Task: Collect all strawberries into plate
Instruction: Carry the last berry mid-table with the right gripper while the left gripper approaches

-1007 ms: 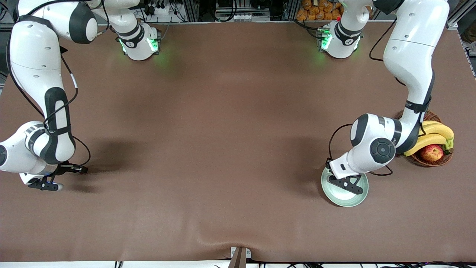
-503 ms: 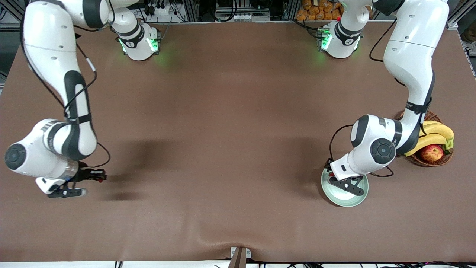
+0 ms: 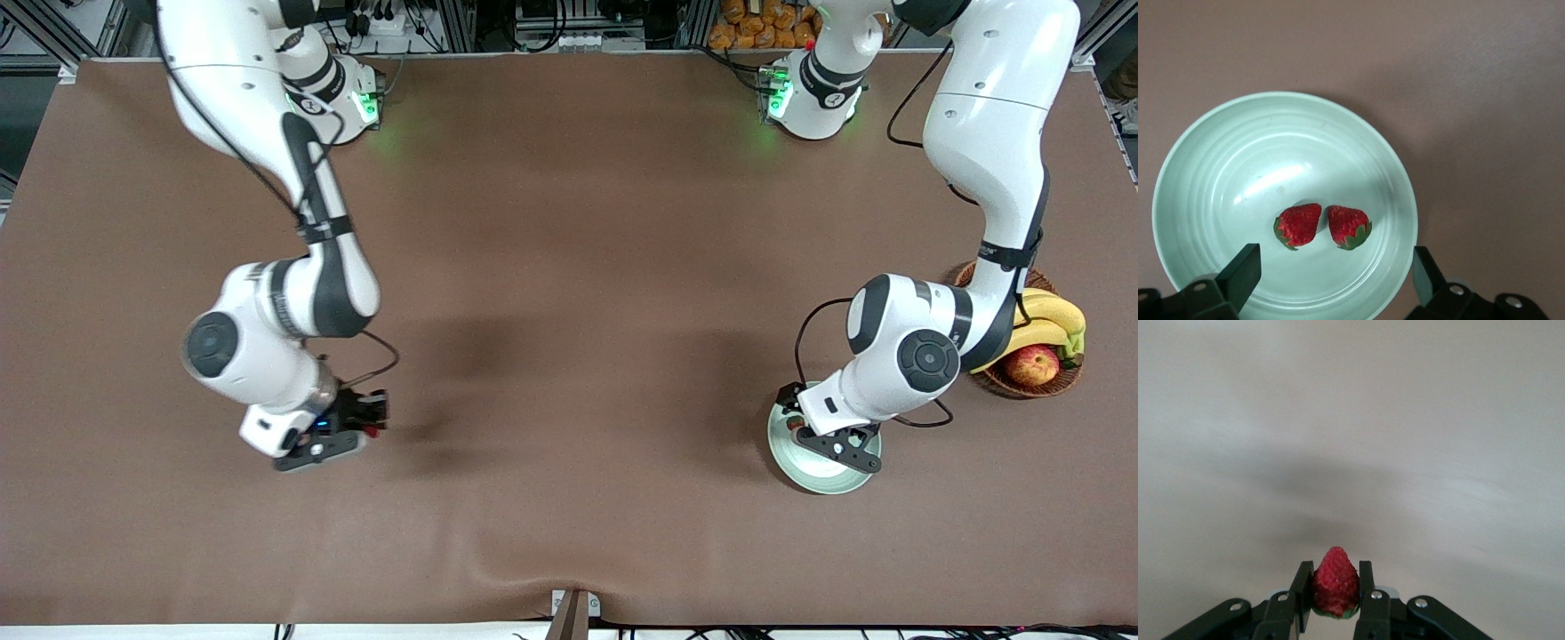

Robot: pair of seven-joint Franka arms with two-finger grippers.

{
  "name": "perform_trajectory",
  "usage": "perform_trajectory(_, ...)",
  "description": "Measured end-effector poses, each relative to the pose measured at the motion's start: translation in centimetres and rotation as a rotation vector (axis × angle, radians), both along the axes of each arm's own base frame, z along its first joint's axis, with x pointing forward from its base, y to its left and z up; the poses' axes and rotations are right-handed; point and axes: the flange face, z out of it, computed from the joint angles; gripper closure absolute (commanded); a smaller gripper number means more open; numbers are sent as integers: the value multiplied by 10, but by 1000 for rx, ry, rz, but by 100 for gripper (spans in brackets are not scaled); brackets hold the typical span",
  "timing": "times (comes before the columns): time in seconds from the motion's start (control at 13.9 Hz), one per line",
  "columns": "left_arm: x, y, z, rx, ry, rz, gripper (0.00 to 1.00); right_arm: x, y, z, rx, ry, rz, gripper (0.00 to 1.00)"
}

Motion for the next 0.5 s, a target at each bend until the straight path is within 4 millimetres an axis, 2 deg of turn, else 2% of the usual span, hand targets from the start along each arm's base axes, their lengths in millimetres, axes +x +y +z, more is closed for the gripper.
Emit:
perform_trajectory(0.29,-1,-5,16,0,-2,-5,0,-40,139,-36,93,-70,1,100)
perform_trajectory(0.5,-5,-10,31,-18,24,11,0,-78,221,-57,134,-61,7,100)
